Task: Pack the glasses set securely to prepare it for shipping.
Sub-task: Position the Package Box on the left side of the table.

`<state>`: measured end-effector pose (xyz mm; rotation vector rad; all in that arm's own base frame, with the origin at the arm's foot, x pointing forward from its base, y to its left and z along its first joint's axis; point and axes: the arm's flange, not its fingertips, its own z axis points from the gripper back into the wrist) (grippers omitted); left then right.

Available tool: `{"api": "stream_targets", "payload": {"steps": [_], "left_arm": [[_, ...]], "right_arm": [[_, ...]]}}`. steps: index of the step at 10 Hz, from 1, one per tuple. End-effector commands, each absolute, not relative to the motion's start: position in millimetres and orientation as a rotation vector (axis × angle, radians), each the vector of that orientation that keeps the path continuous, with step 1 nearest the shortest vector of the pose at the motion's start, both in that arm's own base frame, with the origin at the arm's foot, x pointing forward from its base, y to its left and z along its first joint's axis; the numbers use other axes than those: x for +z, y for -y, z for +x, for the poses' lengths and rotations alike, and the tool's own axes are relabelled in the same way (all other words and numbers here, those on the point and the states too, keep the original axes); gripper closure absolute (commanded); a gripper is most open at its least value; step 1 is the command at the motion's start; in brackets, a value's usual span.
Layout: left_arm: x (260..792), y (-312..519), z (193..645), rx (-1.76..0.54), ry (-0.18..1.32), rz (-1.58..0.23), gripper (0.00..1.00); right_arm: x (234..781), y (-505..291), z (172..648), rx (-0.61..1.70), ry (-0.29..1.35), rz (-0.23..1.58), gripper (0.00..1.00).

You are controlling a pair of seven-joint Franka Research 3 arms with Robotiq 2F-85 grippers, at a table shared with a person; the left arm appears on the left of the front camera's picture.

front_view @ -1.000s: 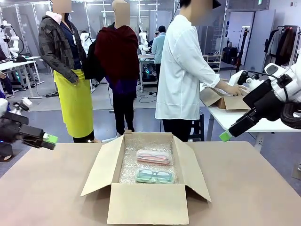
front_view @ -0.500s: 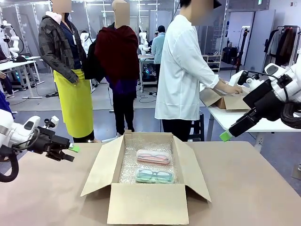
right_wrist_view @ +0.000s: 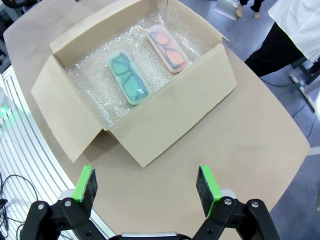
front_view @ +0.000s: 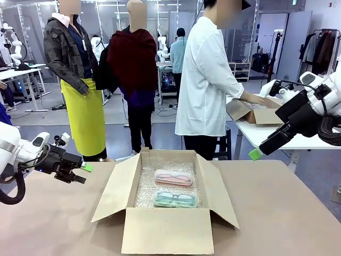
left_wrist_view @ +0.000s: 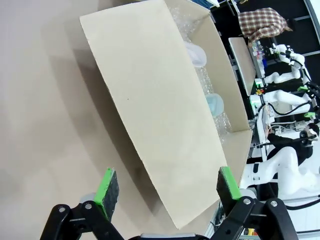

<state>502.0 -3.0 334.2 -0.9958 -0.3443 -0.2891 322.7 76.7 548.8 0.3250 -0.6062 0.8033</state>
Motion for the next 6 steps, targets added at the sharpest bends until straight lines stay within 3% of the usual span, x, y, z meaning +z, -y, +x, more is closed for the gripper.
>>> {"api": "stream_targets", "payload": {"steps": [1,6], "left_arm": [[334,2,502,-0.288,0.347,-0.994,0.00],[294,32,519,-0.237,0.319,-1.053,0.00]], "right_arm": [[550,-77,322,0.810,0.612,0.318,0.00],[550,-77,322,0.810,0.612,0.318,0.00]]}}
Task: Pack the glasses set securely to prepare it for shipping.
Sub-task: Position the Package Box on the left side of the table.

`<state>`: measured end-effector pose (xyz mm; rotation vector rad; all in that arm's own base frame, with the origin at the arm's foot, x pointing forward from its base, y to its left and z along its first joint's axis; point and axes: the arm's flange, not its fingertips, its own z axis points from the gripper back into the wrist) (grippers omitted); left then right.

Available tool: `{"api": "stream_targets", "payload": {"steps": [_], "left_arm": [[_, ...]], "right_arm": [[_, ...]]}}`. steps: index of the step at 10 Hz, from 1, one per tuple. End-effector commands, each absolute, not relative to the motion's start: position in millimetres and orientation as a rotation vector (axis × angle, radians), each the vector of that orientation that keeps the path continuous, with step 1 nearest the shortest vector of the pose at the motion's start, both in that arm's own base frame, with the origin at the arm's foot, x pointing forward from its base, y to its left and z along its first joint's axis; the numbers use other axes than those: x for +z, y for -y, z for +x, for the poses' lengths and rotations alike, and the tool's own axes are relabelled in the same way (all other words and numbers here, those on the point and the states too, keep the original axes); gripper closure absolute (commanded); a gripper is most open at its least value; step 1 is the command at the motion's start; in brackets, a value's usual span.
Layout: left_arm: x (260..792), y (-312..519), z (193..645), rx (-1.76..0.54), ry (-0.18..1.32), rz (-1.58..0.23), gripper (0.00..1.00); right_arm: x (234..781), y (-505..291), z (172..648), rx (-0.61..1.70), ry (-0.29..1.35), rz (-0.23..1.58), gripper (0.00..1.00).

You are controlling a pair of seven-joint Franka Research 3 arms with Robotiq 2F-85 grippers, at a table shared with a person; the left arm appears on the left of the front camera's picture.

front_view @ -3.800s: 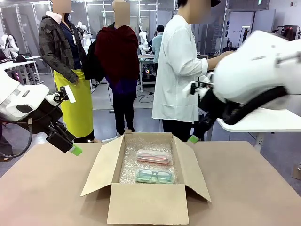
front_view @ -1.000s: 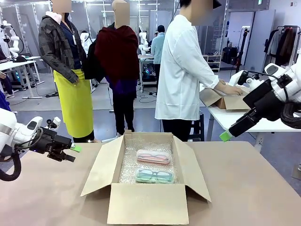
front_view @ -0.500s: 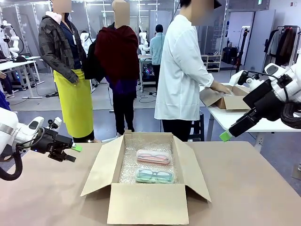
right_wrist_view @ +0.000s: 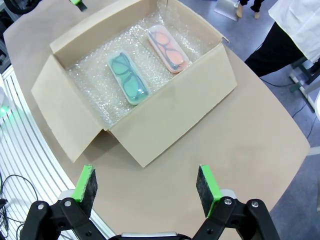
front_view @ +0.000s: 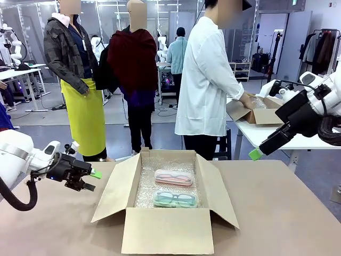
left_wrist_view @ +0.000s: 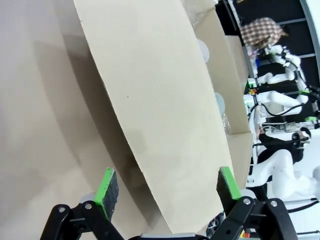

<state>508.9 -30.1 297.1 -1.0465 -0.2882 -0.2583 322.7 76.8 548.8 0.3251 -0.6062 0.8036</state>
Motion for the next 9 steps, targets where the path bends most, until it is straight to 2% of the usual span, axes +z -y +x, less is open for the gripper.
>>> {"api": "stream_targets", "payload": {"steps": [1,3,8,9], "left_arm": [[291,37,520,-0.231,0.322,-1.072,0.00],[275,48,521,-0.206,0.307,-1.046,0.00],[257,57,516,-0.177,0.260,-1.188,0.00],[255,56,515,-0.181,0.270,-1.200,0.35]], "right_arm": [[550,-77,322,0.810,0.612,0.318,0.00],[550,-77,322,0.810,0.612,0.318,0.00],[550,-77,322,0.810,0.612,0.318,0.00],[550,-77,322,0.810,0.612,0.318,0.00]]}}
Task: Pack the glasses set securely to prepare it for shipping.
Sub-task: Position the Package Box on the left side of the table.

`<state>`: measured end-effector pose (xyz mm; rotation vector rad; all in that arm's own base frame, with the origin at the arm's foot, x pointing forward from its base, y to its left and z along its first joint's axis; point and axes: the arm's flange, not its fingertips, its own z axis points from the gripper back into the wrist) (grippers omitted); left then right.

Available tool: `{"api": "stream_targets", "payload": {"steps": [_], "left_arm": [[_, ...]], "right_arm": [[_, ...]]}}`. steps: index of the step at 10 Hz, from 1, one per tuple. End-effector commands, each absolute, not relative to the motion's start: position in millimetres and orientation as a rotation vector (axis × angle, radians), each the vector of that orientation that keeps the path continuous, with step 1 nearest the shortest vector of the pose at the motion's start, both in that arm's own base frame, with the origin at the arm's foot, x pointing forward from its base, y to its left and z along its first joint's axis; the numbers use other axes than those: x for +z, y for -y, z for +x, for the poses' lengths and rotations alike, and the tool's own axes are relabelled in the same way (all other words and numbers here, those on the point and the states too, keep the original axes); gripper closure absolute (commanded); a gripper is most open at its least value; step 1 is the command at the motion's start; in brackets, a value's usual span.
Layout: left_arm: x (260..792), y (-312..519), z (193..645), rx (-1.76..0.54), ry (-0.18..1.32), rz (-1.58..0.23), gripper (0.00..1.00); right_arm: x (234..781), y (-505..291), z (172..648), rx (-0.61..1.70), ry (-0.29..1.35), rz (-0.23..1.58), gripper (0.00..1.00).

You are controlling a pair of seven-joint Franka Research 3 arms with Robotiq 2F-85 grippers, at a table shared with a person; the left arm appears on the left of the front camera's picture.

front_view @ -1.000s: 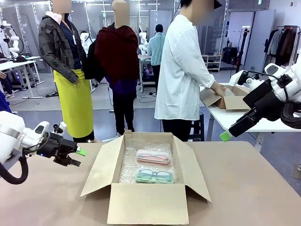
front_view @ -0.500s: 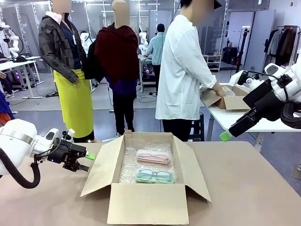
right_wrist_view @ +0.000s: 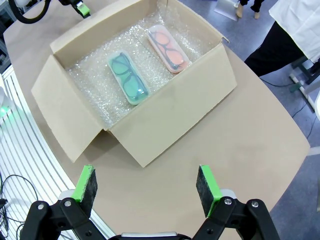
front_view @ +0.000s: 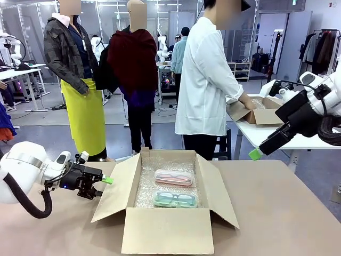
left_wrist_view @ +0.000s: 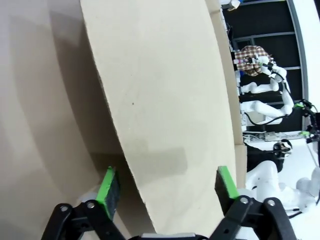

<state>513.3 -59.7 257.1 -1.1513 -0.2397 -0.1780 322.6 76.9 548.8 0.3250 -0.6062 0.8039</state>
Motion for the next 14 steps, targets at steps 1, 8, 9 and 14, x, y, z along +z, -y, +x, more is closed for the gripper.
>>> {"api": "stream_targets", "payload": {"steps": [1,8,9,14], "left_arm": [[255,55,513,-0.180,0.272,-1.242,0.57],[257,40,500,-0.208,0.320,-1.333,1.00],[258,41,498,-0.229,0.319,-1.361,1.00],[266,43,504,-0.225,0.289,-1.344,1.00]], "right_arm": [[550,-77,322,0.810,0.612,0.318,0.00],[550,-77,322,0.810,0.612,0.318,0.00],[550,-77,322,0.810,0.612,0.318,0.00],[550,-77,322,0.810,0.612,0.318,0.00]]}}
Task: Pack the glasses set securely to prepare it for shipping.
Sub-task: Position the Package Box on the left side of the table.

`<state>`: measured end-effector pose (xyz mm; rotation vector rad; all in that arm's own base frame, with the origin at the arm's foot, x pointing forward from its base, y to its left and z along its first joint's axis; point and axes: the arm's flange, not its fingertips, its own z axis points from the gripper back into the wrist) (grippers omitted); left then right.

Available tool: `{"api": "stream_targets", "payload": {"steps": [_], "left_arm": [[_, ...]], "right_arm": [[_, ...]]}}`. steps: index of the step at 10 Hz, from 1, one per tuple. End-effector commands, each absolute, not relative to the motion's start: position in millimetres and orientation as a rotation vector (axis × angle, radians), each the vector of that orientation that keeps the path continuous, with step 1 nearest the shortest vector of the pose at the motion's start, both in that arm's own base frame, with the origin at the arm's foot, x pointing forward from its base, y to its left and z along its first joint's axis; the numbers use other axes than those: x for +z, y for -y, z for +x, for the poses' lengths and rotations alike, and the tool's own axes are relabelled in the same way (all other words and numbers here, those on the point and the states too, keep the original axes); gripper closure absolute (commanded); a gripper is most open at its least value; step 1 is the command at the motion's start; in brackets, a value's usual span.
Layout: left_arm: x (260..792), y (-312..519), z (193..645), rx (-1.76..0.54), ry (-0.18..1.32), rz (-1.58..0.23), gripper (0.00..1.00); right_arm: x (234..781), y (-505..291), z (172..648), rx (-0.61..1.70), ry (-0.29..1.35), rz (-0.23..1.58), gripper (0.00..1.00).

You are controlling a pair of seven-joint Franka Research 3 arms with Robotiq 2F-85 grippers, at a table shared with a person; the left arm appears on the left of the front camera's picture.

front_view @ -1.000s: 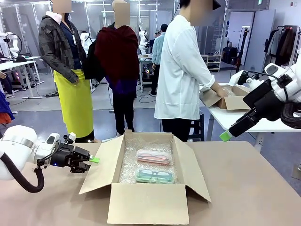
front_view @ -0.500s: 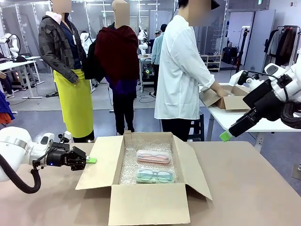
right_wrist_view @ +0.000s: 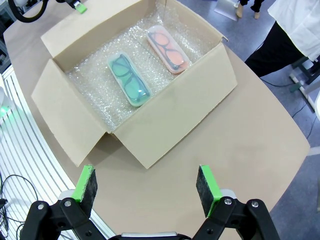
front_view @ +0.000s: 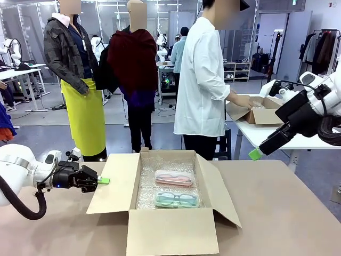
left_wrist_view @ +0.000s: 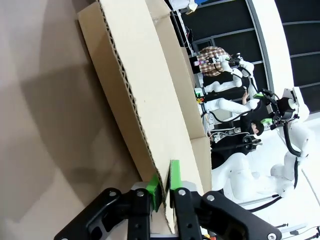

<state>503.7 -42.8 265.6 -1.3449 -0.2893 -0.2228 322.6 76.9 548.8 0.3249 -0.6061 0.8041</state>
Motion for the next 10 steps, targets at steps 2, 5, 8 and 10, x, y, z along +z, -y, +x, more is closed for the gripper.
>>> {"api": "stream_targets", "payload": {"steps": [2,5,8,10], "left_arm": [[266,43,504,-0.225,0.289,-1.344,1.00],[266,43,504,-0.222,0.289,-1.345,0.94],[278,-27,489,-0.198,0.252,-1.317,0.95],[279,-82,471,-0.212,0.236,-1.328,0.95]], "right_arm": [[550,-77,322,0.810,0.612,0.318,0.00],[550,-77,322,0.810,0.612,0.318,0.00],[550,-77,322,0.810,0.612,0.318,0.00],[550,-77,322,0.810,0.612,0.318,0.00]]}}
